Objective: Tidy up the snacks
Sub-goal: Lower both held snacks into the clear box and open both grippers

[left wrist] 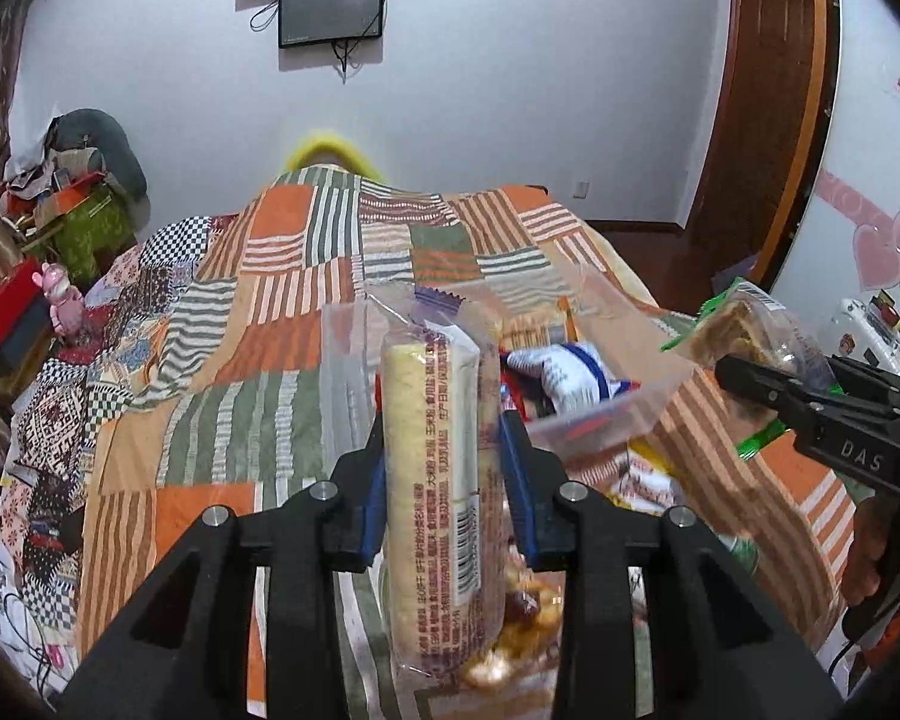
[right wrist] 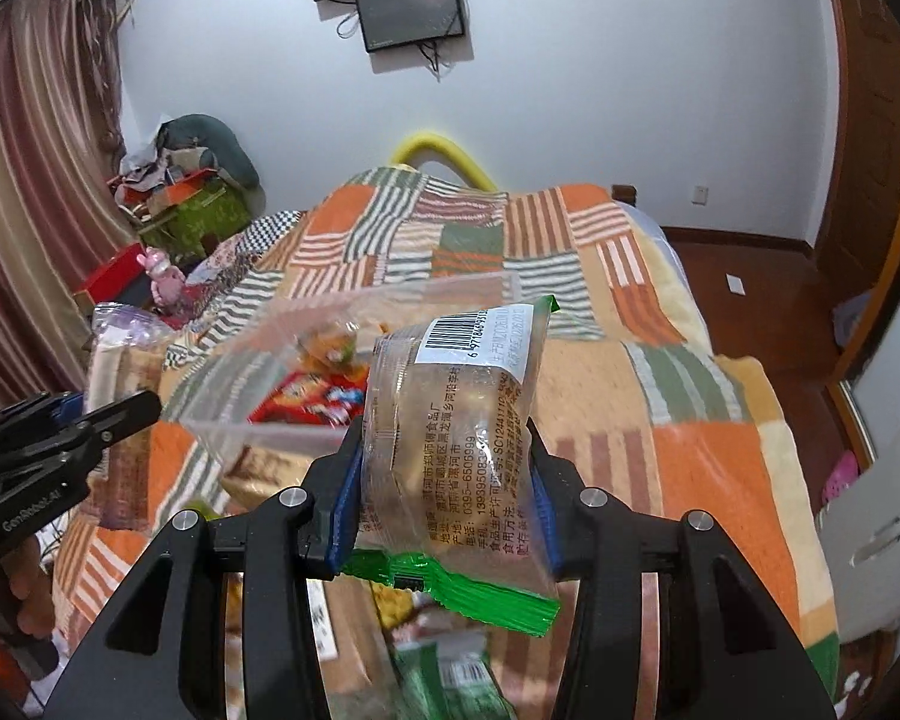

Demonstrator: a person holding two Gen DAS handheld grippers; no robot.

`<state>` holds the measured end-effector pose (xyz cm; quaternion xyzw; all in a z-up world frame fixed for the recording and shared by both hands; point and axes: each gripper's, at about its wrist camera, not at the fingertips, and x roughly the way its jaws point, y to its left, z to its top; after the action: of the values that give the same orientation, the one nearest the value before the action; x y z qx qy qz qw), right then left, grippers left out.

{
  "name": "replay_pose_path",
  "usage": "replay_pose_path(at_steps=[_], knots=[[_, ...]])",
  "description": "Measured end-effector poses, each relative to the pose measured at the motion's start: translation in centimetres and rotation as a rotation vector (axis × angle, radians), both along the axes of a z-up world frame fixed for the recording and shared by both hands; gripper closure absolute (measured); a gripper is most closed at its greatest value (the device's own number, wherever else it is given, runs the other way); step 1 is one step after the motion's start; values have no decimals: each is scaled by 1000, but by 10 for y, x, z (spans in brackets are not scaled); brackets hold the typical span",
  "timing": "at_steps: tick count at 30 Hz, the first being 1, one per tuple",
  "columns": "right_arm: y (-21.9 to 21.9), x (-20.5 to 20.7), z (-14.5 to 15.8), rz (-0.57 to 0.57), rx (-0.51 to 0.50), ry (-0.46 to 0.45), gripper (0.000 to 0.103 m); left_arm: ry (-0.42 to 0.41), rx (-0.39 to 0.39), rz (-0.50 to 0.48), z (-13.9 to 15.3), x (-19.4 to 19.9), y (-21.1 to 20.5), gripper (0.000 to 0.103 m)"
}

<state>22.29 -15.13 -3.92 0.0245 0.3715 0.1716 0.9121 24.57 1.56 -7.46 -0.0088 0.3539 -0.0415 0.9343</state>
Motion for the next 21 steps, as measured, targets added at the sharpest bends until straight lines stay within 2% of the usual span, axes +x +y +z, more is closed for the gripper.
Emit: replay_pose_path(at_steps=[12,21], knots=[[36,33,2,57,-6,-16,60,-2,4,12,0,44,5,69],[64,64,-11,97,-17,30,60,23,10,19,-16,74,9,69]])
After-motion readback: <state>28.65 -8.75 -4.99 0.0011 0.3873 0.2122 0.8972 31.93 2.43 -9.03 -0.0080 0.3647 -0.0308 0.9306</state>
